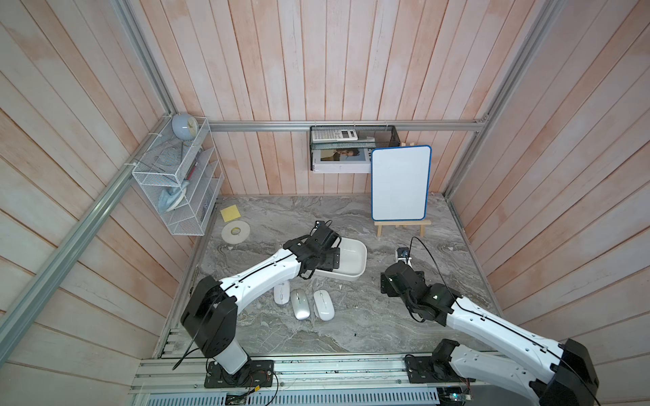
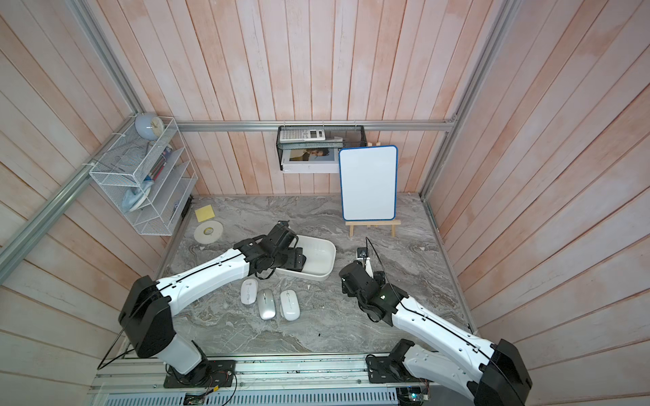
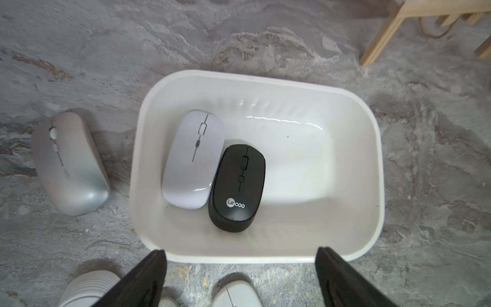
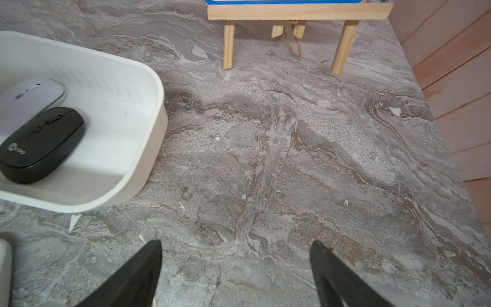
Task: Take out the mouse from the storage box
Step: Pick up the mouse from the storage box.
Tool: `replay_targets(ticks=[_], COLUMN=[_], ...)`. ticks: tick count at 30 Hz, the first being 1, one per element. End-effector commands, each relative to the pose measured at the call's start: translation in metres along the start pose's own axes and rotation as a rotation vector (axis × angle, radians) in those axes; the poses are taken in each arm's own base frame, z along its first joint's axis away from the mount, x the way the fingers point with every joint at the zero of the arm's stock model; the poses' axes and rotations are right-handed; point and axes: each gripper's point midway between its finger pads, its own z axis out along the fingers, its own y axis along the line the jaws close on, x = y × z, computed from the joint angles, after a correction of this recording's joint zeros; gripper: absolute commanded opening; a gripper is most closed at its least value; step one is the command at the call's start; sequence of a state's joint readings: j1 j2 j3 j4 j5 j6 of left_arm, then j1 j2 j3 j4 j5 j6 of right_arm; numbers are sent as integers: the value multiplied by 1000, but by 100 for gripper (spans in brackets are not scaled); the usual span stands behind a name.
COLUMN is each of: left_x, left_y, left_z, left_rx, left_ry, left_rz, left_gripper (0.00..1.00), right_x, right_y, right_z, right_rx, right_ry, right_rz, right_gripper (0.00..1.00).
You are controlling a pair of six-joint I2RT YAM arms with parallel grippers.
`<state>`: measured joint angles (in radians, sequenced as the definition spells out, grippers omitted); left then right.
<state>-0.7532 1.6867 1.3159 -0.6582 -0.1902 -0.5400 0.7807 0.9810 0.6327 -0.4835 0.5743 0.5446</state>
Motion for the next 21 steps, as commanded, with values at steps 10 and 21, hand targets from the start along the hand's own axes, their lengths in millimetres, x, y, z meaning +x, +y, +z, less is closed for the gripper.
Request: replay_targets(ticks=[10,21], left_x=[14,29], left_y=[-11,-6], left_z=[49,86], left_rx=[-82,-149], left_ry=[221,312], left_rz=[72,88], left_gripper=[85,86], right_x=[8,8], right_y=[-3,-2], right_z=[17,15], right_rx=[-61,-74], right_ry=[-6,-16], right_rz=[45,50], right_gripper=[91,91])
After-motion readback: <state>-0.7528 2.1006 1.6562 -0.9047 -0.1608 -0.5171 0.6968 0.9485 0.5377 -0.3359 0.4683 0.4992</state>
